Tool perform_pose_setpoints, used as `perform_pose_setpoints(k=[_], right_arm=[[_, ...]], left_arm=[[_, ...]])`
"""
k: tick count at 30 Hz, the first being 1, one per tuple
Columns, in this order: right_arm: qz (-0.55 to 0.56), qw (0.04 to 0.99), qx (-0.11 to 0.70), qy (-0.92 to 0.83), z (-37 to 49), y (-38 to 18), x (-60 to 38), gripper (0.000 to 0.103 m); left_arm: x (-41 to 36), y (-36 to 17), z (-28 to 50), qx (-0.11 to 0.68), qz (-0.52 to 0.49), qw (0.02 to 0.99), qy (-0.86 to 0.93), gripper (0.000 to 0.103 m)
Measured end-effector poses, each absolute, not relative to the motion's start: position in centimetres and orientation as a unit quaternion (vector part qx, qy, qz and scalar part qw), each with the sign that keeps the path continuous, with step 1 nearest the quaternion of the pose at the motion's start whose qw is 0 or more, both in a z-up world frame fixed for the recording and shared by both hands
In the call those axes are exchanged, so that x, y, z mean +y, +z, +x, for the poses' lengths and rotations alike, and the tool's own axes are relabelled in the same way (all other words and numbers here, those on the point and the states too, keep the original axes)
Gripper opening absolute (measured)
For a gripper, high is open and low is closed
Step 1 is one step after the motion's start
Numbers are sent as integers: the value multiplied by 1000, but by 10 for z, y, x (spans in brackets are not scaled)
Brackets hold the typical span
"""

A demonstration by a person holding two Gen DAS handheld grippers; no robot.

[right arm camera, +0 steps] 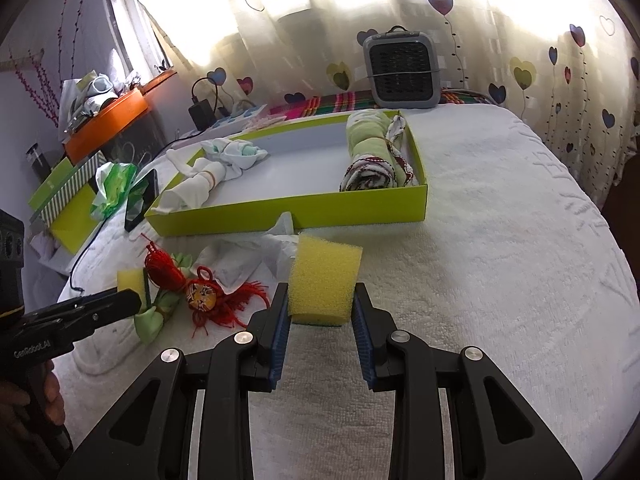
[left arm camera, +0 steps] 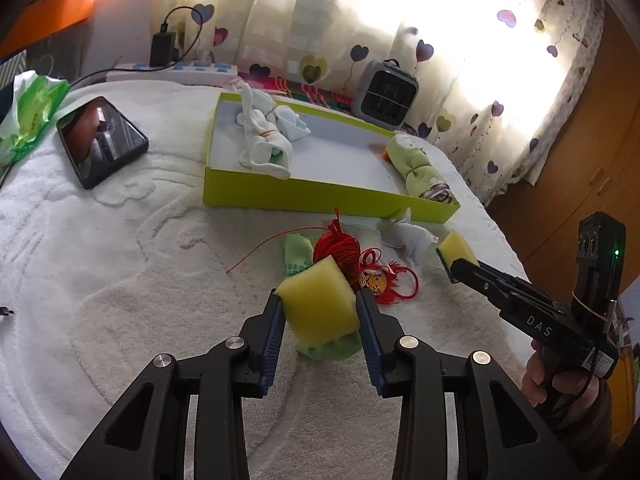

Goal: Organize soft objects
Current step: 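Carry both yellow sponges over the green box lid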

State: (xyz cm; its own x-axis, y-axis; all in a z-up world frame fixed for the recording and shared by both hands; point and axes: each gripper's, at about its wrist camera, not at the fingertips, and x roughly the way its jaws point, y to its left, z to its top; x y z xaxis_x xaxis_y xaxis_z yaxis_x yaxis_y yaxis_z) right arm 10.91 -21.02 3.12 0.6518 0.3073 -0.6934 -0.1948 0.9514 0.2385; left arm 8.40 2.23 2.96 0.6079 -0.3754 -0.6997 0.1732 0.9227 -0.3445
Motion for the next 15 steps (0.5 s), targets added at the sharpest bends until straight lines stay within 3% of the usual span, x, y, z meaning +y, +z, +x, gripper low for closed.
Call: perform_pose_setpoints(k=[15], right_arm=[[74, 911, 384, 133, 102, 39, -215, 31]], left_arm=[[34, 42, 80, 398, -123, 898, -143, 34]])
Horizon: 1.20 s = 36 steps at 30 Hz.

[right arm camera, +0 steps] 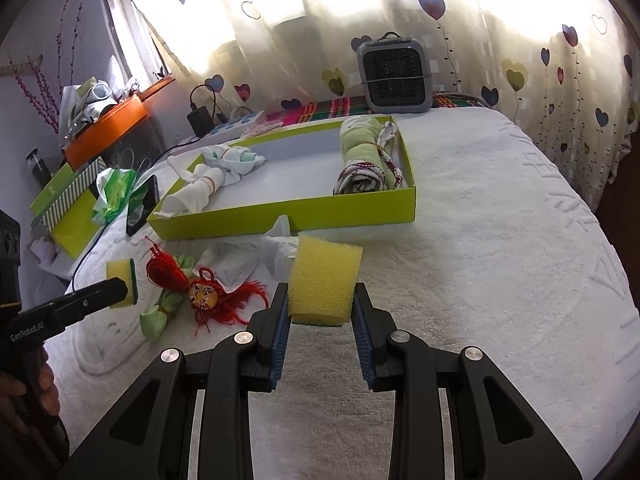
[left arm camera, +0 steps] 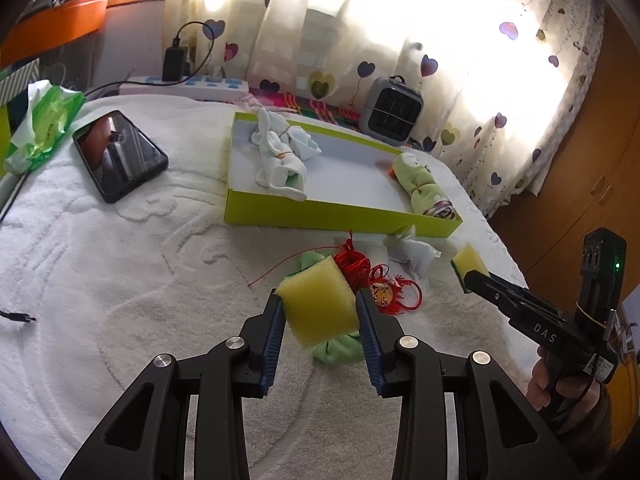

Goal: Organize soft objects
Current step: 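Carry both yellow sponges over the green box lid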

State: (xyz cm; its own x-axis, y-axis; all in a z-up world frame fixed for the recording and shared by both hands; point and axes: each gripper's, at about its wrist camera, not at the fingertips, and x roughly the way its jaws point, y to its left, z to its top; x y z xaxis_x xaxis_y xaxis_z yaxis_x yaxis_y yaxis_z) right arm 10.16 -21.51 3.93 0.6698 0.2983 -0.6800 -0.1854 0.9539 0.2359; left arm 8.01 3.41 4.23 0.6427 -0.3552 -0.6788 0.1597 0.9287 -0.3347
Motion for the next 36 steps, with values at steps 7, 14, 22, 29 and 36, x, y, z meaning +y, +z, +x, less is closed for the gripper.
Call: perform_pose_setpoints(k=[7, 14, 22, 29, 36], right_arm=[[62, 917, 369, 137, 102, 54, -213, 31], [50, 924, 352, 141, 113, 74, -210, 31], [34, 924, 351, 148, 131, 81, -203, 31], [24, 920, 358, 155, 154, 85, -198, 31], [13, 917, 367, 158, 180, 83, -189, 31]], left_arm=[[35, 60, 87, 387, -107, 904, -145, 34], [30, 80, 102, 375, -94, 908, -158, 34], [24, 92, 131, 373, -86, 909, -165, 34], [15, 92, 158, 385, -72, 905, -166, 34], [8, 85, 190, 399, -66, 899, -167, 34]])
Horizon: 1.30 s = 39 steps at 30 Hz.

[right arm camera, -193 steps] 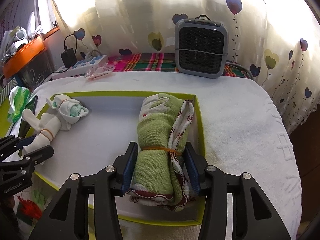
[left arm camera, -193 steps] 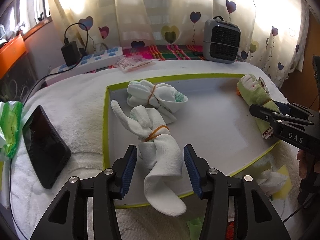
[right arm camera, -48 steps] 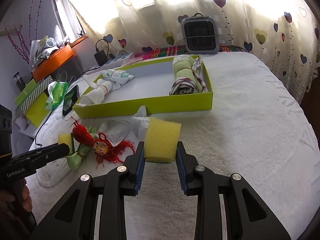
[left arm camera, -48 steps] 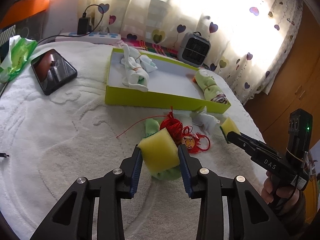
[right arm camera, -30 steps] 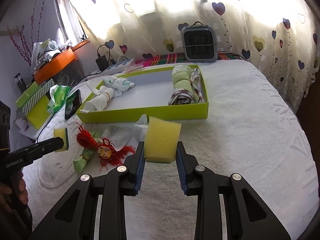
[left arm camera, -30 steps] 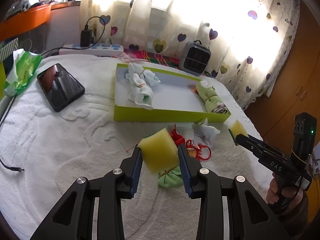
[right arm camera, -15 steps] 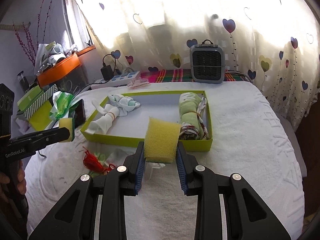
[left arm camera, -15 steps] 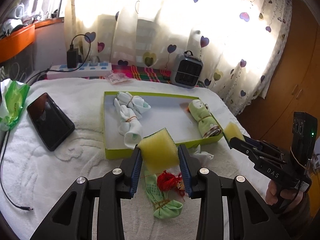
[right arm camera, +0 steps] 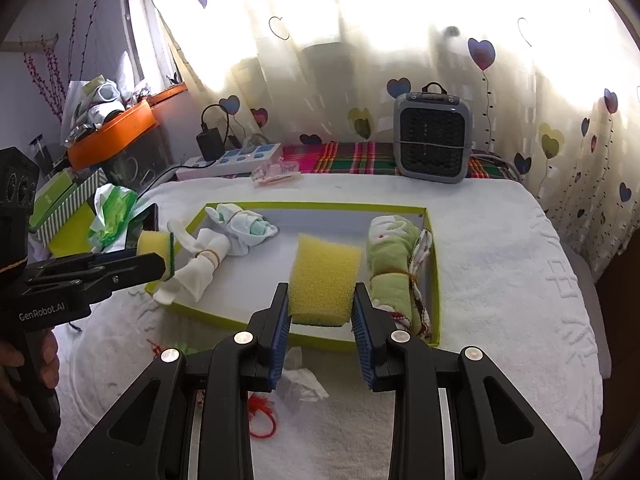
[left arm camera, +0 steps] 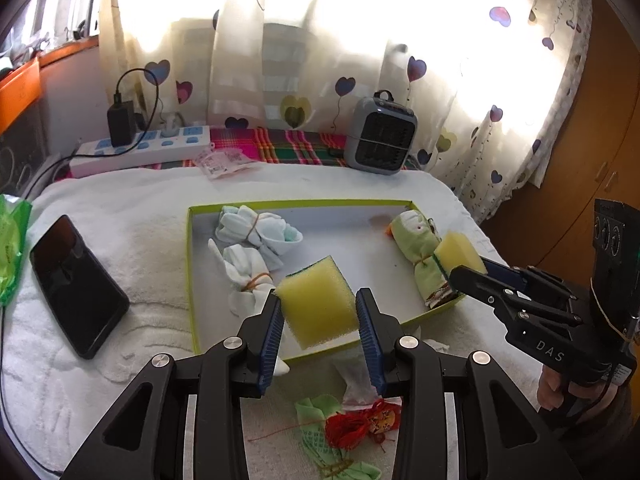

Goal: Organize soft objects
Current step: 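Carry both yellow sponges over the green box lid, then lower both sponges into the lid and open both grippers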

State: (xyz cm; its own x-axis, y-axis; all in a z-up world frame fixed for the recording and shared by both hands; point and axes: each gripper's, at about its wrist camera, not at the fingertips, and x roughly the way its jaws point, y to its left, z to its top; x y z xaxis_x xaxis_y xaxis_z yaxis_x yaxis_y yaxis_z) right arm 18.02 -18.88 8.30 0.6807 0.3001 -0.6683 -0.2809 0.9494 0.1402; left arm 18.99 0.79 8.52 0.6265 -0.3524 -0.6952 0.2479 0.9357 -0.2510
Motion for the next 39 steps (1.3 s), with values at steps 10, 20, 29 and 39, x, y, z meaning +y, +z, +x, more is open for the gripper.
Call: perform_pose_setpoints(k=[10, 20, 29, 39], right_arm=[[-1, 908, 388, 158, 221, 69, -179, 31], [-14, 900, 406, 156, 250, 54, -176, 31], [-28, 893, 417, 166, 264, 45, -169, 31], [-38, 890, 423, 167, 274, 38, -166, 31]], left_arm=[[-4, 72, 224, 414, -52, 894, -161, 34], [-19, 54, 250, 436, -32, 886, -153, 34], [-28, 43, 260, 449, -19, 880, -151, 34], [-30, 40, 267, 453, -2, 881, -136, 36]])
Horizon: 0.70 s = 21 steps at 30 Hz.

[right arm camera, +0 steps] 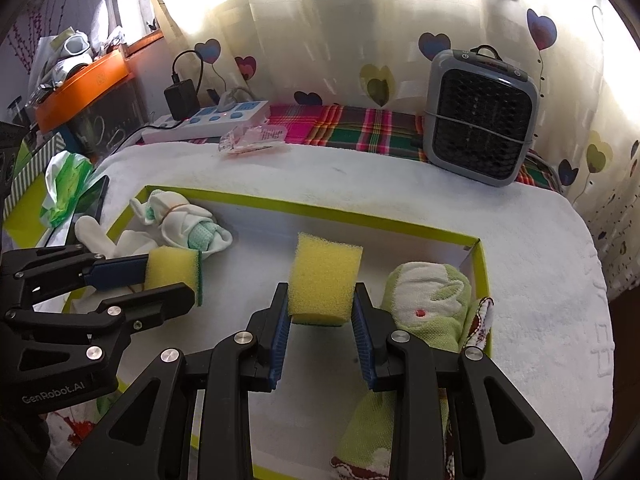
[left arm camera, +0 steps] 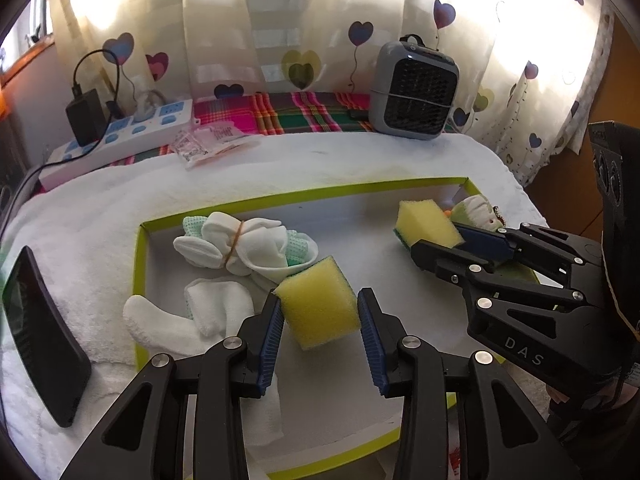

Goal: Organize soft objects
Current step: 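Lower both sponges into the lid and open both grippers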

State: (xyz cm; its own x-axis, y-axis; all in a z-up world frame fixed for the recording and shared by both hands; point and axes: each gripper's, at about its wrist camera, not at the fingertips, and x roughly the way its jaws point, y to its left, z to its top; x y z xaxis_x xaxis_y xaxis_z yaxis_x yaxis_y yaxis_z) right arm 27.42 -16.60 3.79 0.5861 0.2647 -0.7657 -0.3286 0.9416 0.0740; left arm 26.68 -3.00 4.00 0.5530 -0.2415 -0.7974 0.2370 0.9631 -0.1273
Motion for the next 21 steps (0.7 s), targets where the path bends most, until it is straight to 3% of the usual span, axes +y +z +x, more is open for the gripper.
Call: perform_pose_setpoints(k=[10, 21], right_arm=[[-47, 891, 422, 160, 276, 37, -162, 32], [-44, 892, 418, 165, 275, 38, -161, 44]], left_arm=[[-32, 39, 266, 454, 5, 882, -126, 44], [-31, 39, 266, 453, 3, 883, -125, 46]])
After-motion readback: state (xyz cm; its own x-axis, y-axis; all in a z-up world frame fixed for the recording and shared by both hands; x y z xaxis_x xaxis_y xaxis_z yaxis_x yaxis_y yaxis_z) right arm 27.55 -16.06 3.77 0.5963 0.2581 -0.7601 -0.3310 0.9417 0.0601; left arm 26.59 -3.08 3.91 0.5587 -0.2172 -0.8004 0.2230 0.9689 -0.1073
